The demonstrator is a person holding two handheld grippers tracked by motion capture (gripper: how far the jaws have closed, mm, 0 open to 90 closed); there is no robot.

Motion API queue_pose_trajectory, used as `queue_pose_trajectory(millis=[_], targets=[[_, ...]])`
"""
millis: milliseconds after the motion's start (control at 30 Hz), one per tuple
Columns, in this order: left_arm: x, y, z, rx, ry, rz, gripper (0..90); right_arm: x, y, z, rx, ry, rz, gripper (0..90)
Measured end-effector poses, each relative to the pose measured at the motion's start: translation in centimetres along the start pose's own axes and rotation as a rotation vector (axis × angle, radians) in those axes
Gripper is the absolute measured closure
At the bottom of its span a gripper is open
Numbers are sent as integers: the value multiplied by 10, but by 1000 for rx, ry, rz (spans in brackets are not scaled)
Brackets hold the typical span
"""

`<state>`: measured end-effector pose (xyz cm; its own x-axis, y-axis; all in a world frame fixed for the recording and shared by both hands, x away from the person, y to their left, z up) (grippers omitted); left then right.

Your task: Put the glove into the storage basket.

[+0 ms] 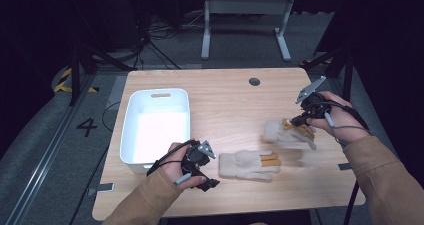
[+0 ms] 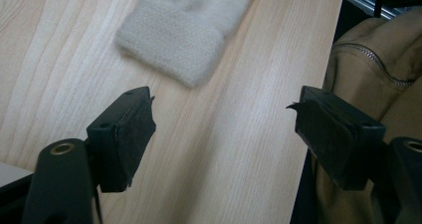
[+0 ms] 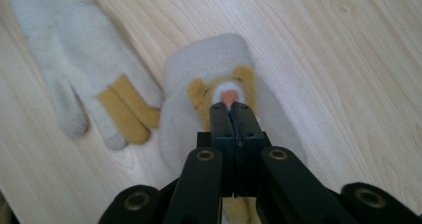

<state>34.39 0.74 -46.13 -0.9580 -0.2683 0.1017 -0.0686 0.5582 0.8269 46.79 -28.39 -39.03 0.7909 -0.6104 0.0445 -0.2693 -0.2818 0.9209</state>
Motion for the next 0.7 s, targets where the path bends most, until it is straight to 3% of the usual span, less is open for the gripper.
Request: queue_pose_trajectory(millis=[367,700], targets=[[0,2,0,8,5,6,238,-32,10,-13,-1,102,-74,900],[0,2,0,7,3,4,236,-61,12,-29,52,183,-122,900]])
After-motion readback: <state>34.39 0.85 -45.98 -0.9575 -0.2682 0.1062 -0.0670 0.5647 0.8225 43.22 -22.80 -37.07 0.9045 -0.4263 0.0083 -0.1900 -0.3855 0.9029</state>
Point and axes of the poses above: each handheld gripper's, and its own axes: y roughly backward along the jaws, z roughly out of its underside, x roughly to its right, the point moved 9 cm from there along -y, roughly forward along the jaws, and after that the axes turned 7 degrees about -y, right-handed, at the moved point
